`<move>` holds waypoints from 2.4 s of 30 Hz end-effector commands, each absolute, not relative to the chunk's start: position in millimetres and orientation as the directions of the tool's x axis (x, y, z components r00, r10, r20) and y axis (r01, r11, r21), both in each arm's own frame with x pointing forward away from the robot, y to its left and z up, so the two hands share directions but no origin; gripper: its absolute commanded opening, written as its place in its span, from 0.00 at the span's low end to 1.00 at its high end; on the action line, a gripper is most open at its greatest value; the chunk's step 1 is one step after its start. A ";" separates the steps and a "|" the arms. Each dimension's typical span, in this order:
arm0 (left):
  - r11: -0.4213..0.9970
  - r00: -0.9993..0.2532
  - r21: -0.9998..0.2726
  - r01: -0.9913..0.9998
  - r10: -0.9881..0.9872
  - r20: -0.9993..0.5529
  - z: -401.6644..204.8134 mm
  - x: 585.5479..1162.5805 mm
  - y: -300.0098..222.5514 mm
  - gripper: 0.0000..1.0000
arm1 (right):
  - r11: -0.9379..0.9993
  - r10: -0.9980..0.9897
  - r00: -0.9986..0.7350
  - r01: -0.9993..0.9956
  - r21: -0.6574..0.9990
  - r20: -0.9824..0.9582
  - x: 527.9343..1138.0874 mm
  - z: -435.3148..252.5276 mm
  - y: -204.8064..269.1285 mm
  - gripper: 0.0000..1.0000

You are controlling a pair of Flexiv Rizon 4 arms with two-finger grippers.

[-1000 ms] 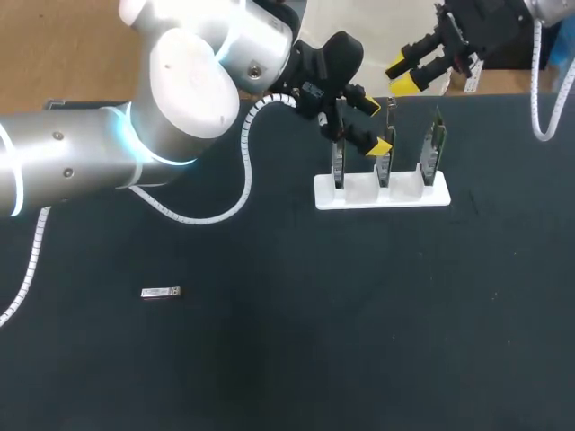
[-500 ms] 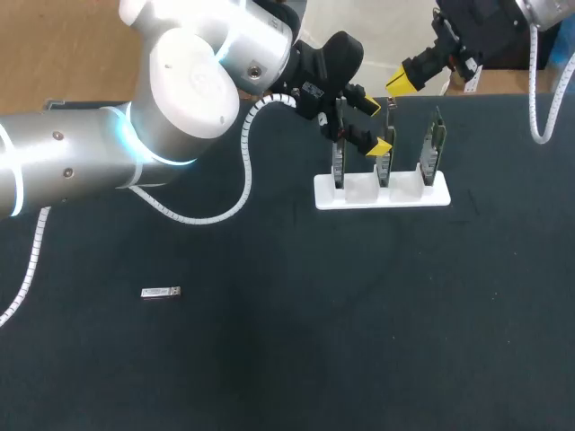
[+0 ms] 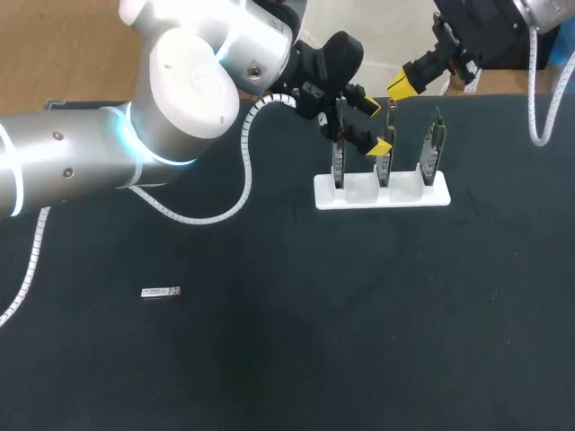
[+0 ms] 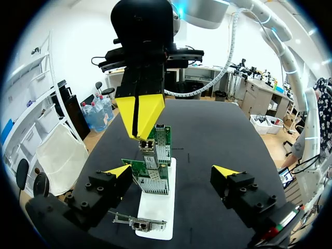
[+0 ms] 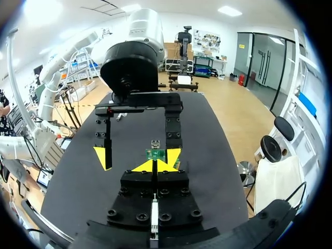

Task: Pick up the optical module with the left hand, and insert it into the network port with the right hand.

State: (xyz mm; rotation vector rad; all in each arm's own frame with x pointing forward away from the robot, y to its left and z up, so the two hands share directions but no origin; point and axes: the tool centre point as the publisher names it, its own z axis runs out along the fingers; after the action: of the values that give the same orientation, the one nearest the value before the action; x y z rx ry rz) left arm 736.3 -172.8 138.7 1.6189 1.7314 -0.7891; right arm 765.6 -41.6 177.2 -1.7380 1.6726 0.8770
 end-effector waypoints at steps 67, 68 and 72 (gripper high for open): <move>0.065 -0.046 -0.008 0.998 0.623 -0.781 139.4 737.5 -174.1 1.00 | -0.064 -0.570 -0.064 -0.990 0.122 -0.819 763.5 167.4 -62.1 0.00; 0.065 -0.046 -0.008 0.998 0.623 -0.781 139.4 737.5 -174.1 1.00 | -0.063 -0.556 -0.063 -0.991 0.118 -0.829 764.2 171.1 -67.4 0.00; 0.065 -0.046 -0.008 0.998 0.623 -0.781 139.4 737.5 -174.1 1.00 | -0.088 -0.522 -0.057 -0.989 0.120 -0.851 765.2 179.0 -91.7 0.00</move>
State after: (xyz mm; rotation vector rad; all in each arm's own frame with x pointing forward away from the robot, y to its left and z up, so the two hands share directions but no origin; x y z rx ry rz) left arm 736.3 -172.8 138.7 1.6189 1.7314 -0.7891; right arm 766.8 -71.9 175.1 -1.6664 1.6555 1.0163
